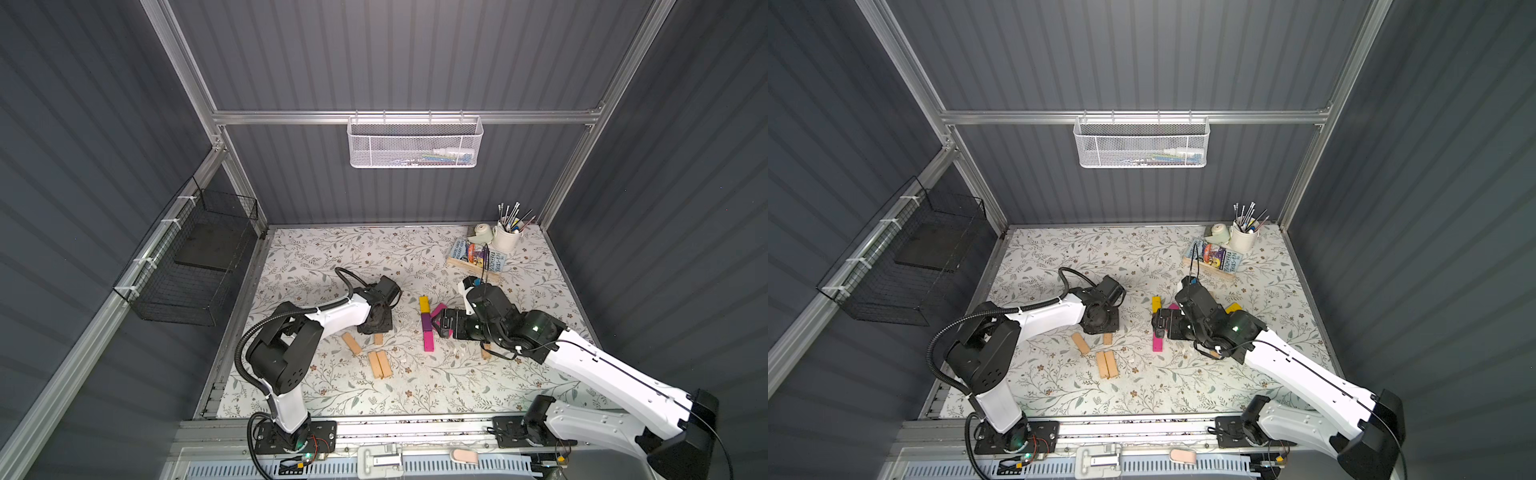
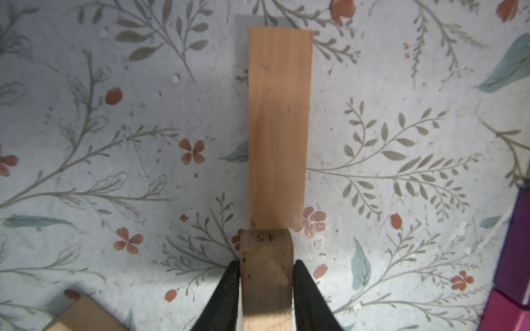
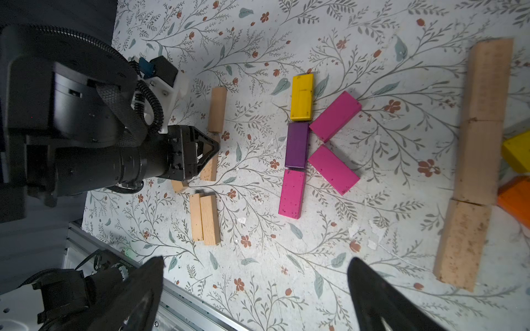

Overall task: Assemble the letter k with building blocks
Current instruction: Assemble the building block at the center of the board.

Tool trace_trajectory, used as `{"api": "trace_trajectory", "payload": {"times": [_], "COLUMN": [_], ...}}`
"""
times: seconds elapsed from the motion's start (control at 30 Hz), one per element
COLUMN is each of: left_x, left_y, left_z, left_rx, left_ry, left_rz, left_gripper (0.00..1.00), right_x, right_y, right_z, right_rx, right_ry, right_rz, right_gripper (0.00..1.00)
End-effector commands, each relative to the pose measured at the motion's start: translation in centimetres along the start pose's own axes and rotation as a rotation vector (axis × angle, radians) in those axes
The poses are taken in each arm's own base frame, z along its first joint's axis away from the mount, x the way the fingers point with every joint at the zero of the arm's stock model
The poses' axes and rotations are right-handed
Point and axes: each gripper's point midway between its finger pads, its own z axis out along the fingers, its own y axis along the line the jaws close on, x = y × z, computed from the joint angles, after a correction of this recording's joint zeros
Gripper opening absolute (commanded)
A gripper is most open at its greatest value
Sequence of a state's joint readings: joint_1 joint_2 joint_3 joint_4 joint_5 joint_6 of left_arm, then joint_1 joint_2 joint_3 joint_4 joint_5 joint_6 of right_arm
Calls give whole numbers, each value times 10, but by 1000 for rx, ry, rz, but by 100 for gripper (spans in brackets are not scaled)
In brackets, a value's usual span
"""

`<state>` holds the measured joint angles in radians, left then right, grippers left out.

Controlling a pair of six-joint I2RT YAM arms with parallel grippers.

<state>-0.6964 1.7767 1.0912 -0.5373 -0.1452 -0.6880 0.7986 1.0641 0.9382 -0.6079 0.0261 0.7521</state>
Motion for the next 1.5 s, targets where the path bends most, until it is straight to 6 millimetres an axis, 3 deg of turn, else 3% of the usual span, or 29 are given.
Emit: {"api": "trace_trajectory", "payload": {"times": [0.0,0.9,1.47], "left_x": [-5,-7,-8], "left_y": [2,0,1], "left_z": [-3,2,0], "left_rx": [-15,-16,-16], "left_ry": [0,6,3], "left_rz": [-7,-21,-25], "left_gripper": [32,30,36], "right_x": [3,4,4], "right_y": [-4,-4,-4], "right_z": [2,3,3], "right_rx": [15,19,16], "right_ry": [7,14,14], "right_rz": [1,0,1], "right_gripper": [99,99,99]}}
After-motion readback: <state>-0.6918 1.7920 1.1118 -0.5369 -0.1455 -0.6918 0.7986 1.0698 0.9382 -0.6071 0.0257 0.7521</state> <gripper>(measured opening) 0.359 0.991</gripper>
